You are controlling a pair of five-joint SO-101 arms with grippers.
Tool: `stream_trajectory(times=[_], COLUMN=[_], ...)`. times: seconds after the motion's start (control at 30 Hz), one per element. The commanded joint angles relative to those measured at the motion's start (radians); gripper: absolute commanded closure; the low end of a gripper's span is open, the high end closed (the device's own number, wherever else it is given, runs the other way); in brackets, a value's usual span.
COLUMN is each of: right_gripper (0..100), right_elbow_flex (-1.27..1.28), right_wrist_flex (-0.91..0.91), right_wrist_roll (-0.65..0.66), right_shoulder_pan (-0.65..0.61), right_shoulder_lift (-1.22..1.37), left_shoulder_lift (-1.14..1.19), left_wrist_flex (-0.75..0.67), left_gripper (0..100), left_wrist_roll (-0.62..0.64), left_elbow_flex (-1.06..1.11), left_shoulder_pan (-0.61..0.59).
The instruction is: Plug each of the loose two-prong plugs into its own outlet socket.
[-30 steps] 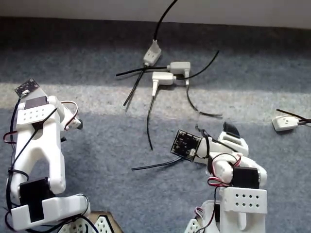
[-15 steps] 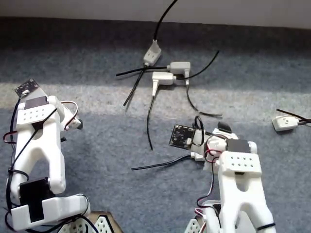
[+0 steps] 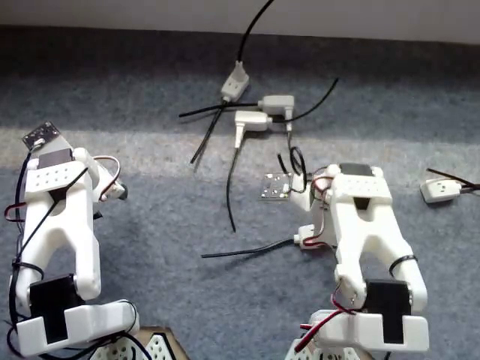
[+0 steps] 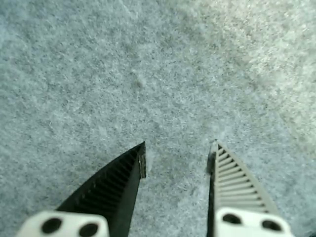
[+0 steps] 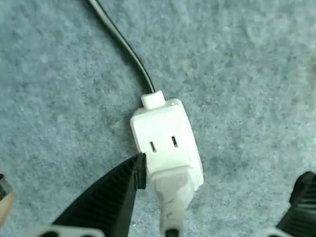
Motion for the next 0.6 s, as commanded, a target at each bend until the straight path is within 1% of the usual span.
stream_trajectory(times=[0.0,0.13,0.27,0.33,0.4,0.5,0.57], right_gripper=[56.7,56.7,56.7,58.6,64.3,75.8,81.7], right_elbow_flex=[-0.077,-0.087,-0.091,-0.09,-0.091,-0.088,-0.091], right_wrist_flex=[0.041,0.058,0.081,0.079,0.079,0.024,0.002], right_wrist_roll=[0.014,0.038,0.046,0.046,0.046,0.041,0.035], right_shoulder_pan=[-0.01,-0.01,-0.01,-0.012,-0.012,-0.01,-0.007], right_shoulder_lift=[0.065,0.143,0.17,0.171,0.171,0.171,0.171], left_shoulder_lift=[-0.028,-0.028,-0.028,-0.028,-0.028,-0.028,-0.028], left_wrist_flex=[-0.009,-0.009,-0.009,-0.009,-0.009,-0.009,-0.009], left_gripper=[79,79,79,79,79,79,79], left_wrist_roll=[0.003,0.003,0.003,0.003,0.003,0.003,0.003], left_elbow_flex=[-0.007,-0.007,-0.007,-0.007,-0.007,-0.007,-0.007], left_shoulder_pan=[0.016,0.016,0.016,0.016,0.016,0.016,0.016])
